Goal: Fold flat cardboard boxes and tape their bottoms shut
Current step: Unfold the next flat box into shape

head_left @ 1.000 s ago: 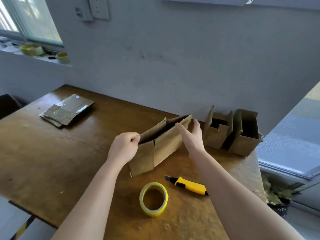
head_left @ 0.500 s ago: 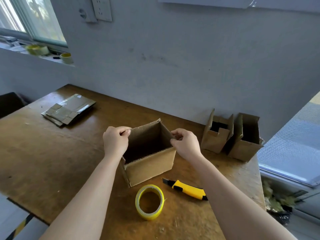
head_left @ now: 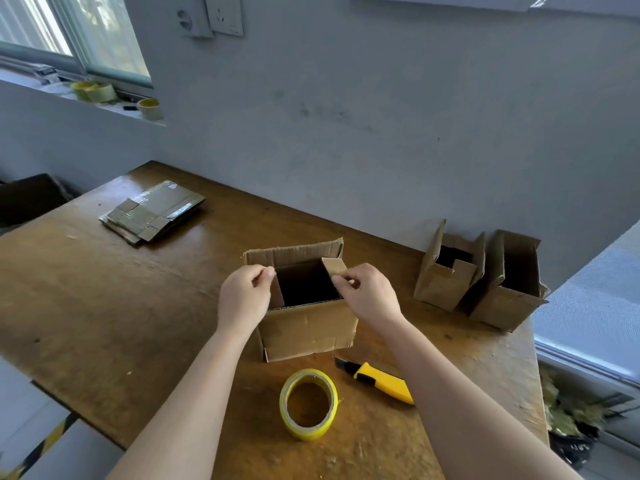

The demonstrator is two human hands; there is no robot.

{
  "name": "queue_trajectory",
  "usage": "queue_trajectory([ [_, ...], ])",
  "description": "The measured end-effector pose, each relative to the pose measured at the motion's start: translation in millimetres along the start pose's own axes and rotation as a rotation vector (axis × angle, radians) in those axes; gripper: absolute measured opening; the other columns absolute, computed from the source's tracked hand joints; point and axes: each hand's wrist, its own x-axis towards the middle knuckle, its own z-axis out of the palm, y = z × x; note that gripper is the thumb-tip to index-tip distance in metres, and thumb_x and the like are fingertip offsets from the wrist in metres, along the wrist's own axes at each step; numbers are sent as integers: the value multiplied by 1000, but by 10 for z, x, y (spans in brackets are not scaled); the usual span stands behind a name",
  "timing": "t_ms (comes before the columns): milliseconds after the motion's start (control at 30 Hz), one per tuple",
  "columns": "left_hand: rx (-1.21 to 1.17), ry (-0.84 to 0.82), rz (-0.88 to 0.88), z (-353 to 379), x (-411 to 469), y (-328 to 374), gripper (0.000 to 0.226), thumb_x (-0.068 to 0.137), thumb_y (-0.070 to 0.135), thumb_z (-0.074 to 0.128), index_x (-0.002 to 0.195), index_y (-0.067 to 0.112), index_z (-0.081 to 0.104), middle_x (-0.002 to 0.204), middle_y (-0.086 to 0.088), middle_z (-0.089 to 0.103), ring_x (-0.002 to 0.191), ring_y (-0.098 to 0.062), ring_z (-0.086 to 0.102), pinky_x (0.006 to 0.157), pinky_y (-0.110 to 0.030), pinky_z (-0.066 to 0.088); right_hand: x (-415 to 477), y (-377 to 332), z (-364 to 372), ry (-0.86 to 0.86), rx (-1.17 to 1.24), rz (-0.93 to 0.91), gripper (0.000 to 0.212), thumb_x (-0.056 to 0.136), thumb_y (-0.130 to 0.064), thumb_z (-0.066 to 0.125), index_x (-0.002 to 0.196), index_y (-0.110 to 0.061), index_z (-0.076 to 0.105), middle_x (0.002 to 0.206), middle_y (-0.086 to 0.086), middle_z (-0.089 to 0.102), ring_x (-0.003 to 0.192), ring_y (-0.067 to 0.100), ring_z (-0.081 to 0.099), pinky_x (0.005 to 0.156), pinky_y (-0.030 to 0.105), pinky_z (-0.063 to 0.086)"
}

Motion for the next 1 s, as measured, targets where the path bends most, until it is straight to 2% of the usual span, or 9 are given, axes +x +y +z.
queue_trajectory([
  [100, 152, -219, 120, -84, -26, -19, 67, 87, 73, 32, 90, 22, 76, 108, 13, 66, 103, -9, 57, 82, -28, 47, -6, -18, 4, -108, -70, -32, 55, 85, -64, 53, 114, -21, 71, 119, -6, 58, 111, 13, 48, 80, 25, 48],
  [233, 430, -471, 239, -202, -22, -71, 97, 61, 95, 18, 122, 35, 64, 142, 16, 47, 135, -11, 33, 109, -50, 25, 45, -63, -200, -391, -78, -43, 70, 73, -69, 64, 124, -22, 64, 124, -6, 59, 115, 14, 51, 90, 34, 52],
  [333, 385, -491, 203, -245, 11, -123, 77, 72, 85, 37, 127, 34, 60, 144, 13, 46, 135, -13, 35, 109, -46, 28, 82, -66, -321, -488, -79, -49, 46, 81, -44, 72, 121, -23, 64, 114, -5, 62, 106, 13, 54, 78, 20, 44],
  [433, 159, -295, 148, -202, -19, -106, 57, 86, 50, 61, 138, 32, 47, 128, 9, 58, 122, -17, 50, 97, -37, 42, 78, -77, -252, -271, -118, -48, 28, 87, -20, 67, 115, -22, 65, 105, -4, 63, 100, 16, 58, 69, 17, 43],
  [533, 55, -165, 101, -124, -56, -60, 89, 82, 31, 72, 151, 32, 15, 139, -4, 40, 123, -22, 47, 97, -39, 45, 47, -101, -110, -130, -148, -51, 40, 86, -18, 69, 125, -24, 58, 114, -2, 61, 97, 14, 55, 74, 22, 46],
  [667, 223, -187, 31, -76, 33, -84, 114, 78, 36, 76, 151, 30, -11, 160, -5, -2, 146, -28, 6, 113, -51, 22, 53, -115, -60, -65, -304, -70, 61, 86, -26, 71, 140, -26, 42, 134, 4, 47, 117, 22, 47, 89, 31, 47],
  [833, 109, -93, 120, -60, 58, -170, 64, 71, 31, 82, 126, 21, 51, 132, -2, 51, 126, -23, 41, 103, -45, 39, 92, -132, -20, -19, -405, -140, 87, 84, -25, 72, 151, -31, 17, 157, 3, 21, 144, 26, 19, 114, 43, 28],
  [900, 94, -60, 180, -57, 15, -259, 43, 73, 32, 80, 110, 18, 64, 121, 2, 59, 118, -20, 46, 99, -41, 42, 128, -110, 24, -78, -396, -219, 78, 88, -18, 67, 151, -32, 22, 161, -1, 11, 148, 20, 6, 117, 41, 15],
  [1000, 145, -60, 235, -57, -20, -336, 35, 80, 34, 73, 110, 15, 72, 125, 3, 62, 121, -19, 46, 100, -44, 42, 124, -39, 151, -179, -382, -289, 48, 99, -16, 49, 144, -28, 41, 156, -3, 29, 146, 14, 16, 117, 31, 10],
])
